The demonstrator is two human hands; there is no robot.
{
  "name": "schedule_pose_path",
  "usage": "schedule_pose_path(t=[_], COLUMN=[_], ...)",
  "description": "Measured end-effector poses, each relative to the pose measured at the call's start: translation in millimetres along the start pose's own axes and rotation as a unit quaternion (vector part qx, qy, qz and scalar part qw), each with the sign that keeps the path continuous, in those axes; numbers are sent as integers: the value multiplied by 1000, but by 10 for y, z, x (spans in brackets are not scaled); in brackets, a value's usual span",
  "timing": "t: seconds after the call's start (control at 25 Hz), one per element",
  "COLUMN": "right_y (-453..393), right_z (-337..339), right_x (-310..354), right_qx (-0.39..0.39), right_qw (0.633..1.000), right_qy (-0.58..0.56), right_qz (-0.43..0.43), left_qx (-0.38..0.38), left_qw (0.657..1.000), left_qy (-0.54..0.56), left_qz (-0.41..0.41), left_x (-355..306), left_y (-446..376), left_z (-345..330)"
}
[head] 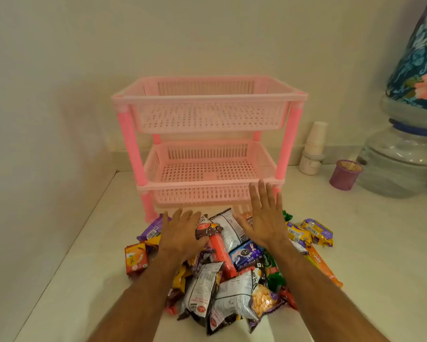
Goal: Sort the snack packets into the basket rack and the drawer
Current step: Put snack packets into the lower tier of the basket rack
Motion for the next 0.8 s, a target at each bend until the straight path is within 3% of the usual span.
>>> schedule_pose_path(t=[0.16,0.32,0.48,0.64,0.76,0.8], right_y=[-18,-62,-153,-273,-415,-483], right_z=[14,55,92,165,297,356], right_x=[136,325,554,733,713,660], right_qx=[63,89,91,65,9,-25], right_qw=[989,976,967,954,944,938], right_qy=[-130,-158,-185,-227,-280,-305], right_qz=[40,118,151,182,175,165], left_qx=[-10,-59,-138,-117,-127,-141], left_qw=[999,996,973,916,842,833], left_qy=[26,42,175,364,511,525], left_qz=[-37,-51,-60,-124,-121,-104], left_x=[-60,77,325,533,616,654], left_y=[-6,-74,-82,-88,-76,-75], left_z=[71,207,451,577,574,545])
Point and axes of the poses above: each hand's wrist, its own y-axis away from the middle knuckle, its own z-axis out of the back of the hand, x = y × z, the point moved 1 cm from there along -y, towards the middle knuckle
